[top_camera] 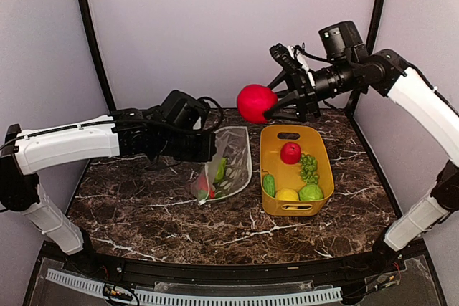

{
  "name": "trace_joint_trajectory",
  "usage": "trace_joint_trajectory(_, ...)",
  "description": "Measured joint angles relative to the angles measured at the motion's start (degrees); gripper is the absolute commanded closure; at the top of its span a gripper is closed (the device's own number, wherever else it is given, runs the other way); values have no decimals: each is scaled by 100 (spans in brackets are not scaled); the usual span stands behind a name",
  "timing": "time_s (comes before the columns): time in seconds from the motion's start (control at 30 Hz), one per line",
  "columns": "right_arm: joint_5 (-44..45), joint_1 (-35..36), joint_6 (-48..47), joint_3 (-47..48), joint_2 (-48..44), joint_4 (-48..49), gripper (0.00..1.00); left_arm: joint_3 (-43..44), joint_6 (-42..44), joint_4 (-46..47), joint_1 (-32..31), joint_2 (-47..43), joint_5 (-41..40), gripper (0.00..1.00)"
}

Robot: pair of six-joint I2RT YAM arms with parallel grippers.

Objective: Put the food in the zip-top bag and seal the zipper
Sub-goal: Place the fake fruit in the zipper food storage bag.

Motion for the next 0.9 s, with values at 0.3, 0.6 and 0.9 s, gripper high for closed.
trace_joint_trajectory(0.3,-90,518,352,-120,798,-70,51,111,-256,317,0,15,2,99)
trace_joint_trajectory(0.6,529,693,542,-238,1029,17,53,-98,-492,535,11,-273,4,99)
trace_joint_trajectory(0.9,1436,833,667,33,1792,57,37,-479,-699,793,20,-625,-7,99)
